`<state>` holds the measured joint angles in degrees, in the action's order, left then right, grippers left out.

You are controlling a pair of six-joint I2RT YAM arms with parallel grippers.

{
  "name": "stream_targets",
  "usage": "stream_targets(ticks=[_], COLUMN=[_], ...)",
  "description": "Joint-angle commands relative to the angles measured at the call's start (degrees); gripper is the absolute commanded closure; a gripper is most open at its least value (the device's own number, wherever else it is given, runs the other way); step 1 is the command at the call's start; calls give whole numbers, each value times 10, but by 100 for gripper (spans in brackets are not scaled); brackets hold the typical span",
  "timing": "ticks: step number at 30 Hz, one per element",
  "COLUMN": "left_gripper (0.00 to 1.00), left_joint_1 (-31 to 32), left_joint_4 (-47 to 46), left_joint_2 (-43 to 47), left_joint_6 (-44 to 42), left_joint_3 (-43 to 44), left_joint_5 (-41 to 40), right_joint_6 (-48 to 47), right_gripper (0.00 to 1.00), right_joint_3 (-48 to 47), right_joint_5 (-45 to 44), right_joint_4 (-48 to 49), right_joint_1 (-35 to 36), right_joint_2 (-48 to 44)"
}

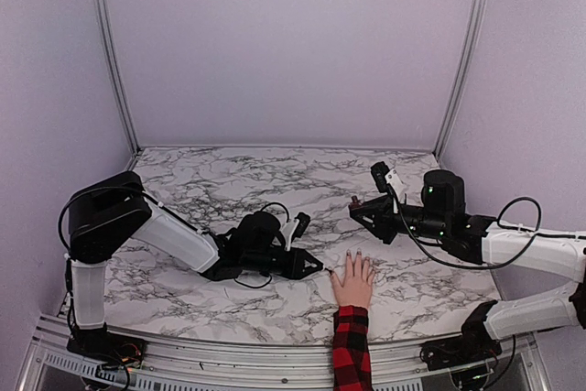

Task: Paint the nails
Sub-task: Paint the nail with the hand.

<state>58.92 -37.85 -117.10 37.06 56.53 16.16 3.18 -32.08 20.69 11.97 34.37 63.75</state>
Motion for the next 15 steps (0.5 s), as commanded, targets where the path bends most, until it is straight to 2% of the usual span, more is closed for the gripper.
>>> stream_targets(ticks=[1,15], left_gripper=[100,100], left_joint_1=[-4,-9], left_joint_4=[10,12], left_joint_2=[-16,-20], left_joint_6=[-1,1], left_joint_3=[16,23], left_joint_5=[-6,-8], right_joint_6=[-3,-3], right_gripper=[100,100], right_joint_3=[-5,-4], right_joint_5=[2,0], right_joint_4=[19,20], right_joint_1=[-3,-3], right_joint_2=[0,1])
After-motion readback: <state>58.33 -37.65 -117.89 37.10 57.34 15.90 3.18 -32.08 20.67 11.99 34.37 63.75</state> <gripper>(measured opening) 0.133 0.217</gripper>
